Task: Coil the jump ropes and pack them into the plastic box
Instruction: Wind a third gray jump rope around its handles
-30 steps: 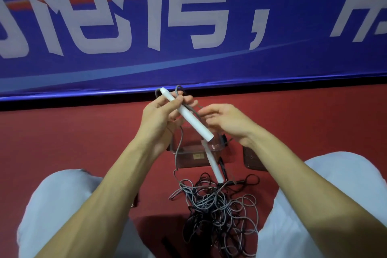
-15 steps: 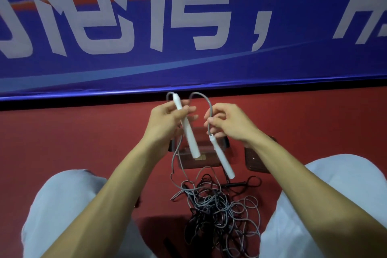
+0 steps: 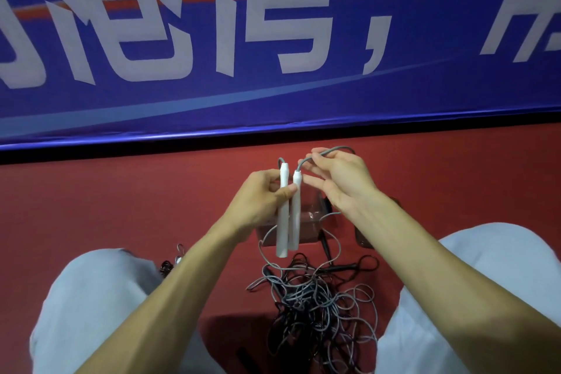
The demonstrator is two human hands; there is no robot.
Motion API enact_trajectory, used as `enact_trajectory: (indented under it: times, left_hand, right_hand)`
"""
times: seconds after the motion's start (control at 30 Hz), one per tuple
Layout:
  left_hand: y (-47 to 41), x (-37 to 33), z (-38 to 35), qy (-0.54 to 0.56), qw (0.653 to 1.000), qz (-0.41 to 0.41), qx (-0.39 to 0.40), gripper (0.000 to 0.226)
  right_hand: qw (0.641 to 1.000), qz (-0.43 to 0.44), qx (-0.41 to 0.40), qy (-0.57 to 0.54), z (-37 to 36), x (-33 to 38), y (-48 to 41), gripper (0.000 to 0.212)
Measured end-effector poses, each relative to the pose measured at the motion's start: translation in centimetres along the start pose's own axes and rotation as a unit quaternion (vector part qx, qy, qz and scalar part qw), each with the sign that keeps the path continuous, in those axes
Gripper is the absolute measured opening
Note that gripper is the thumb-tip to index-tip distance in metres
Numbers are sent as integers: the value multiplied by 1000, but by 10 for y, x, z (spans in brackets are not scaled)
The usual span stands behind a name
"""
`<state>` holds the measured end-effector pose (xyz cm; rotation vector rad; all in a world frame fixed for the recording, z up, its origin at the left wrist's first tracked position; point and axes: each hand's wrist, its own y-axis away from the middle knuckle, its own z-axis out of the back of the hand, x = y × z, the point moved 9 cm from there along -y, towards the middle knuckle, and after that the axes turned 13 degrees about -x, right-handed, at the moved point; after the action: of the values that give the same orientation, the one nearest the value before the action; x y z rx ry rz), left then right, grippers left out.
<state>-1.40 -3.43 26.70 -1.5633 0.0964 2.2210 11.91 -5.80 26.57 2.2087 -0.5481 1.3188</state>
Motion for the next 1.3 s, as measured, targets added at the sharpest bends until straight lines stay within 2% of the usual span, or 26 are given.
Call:
enact_trajectory:
  times: [0.1,0.23,0.3,0.33,0.37,0.4,0.47,0.53,0.57,0.6,0.63,0.67,0.73,0.77,0.8,0.87,0.93,0.97,1.03,1.1,1.13,1.2,1.3]
  left_hand:
    - [-1,4,-4,-31,999,-4,4,21]
    - [-2,-3,-1,-117,992,-50,-20,34]
    - [-2,-10,4,-181,980,-76,-42,37]
    - [-3,-12,8,-208,973,-86,-53,38]
    - [-3,-12,12,-235,966,-93,-62,40]
    - [-4,-10,17,-260,958,-97,-70,43]
    - [-4,-7,25,-305,944,-95,-78,44]
    - [-4,-10,31,-349,927,-104,-85,38]
    - [-3,-13,33,-372,918,-110,-85,32]
    - [-1,-17,34,-398,906,-118,-84,27]
    - [0,-19,34,-426,892,-125,-81,25]
    - [0,-20,34,-454,878,-131,-76,26]
    - [1,-19,33,-491,857,-139,-66,35]
    - [1,-18,32,-501,852,-141,-61,38]
    - [1,-18,30,-510,846,-144,-57,37]
    - [1,-20,25,-529,833,-157,-52,24]
    - [2,-23,18,-550,815,-178,-47,17]
    - [3,-25,15,-562,804,-192,-42,18]
    - [5,-26,11,-572,791,-213,-35,20]
    - [5,-25,9,-571,789,-222,-34,21]
    - [4,-23,9,-572,789,-223,-36,23]
    - [2,-18,7,-571,788,-226,-34,30]
    - [2,-14,3,-564,792,-232,-27,41]
  right_hand:
    - [998,-32,-6,-46,-2,-2,3,15]
    - [997,-35,-11,-72,0,2,5,10]
    - [1000,-4,9,-13,-1,8,4,6]
    - [998,23,19,60,-2,11,5,10]
    - [985,62,26,160,-2,15,6,16]
    - [957,113,27,265,-1,20,8,23]
    - [872,235,-1,430,-1,37,13,31]
    - [804,330,-25,494,-5,49,20,34]
    - [790,354,-26,500,-7,50,24,35]
    - [792,355,-13,496,-10,48,25,38]
    - [819,330,13,470,-11,42,25,41]
    - [863,278,47,419,-13,36,25,44]
    - [952,121,128,249,-18,24,28,40]
    - [971,57,164,161,-22,21,33,37]
    - [976,29,190,103,-26,22,36,34]
    - [972,72,195,111,-30,25,32,28]
    - [941,205,137,232,-25,27,26,22]
    - [912,262,108,298,-24,26,24,22]
    - [843,311,97,428,-26,19,21,22]
    - [779,292,131,539,-26,6,16,27]
    - [761,267,156,570,-24,0,16,30]
    - [738,226,199,604,-22,-10,18,29]
    - [717,206,183,640,-15,-12,14,39]
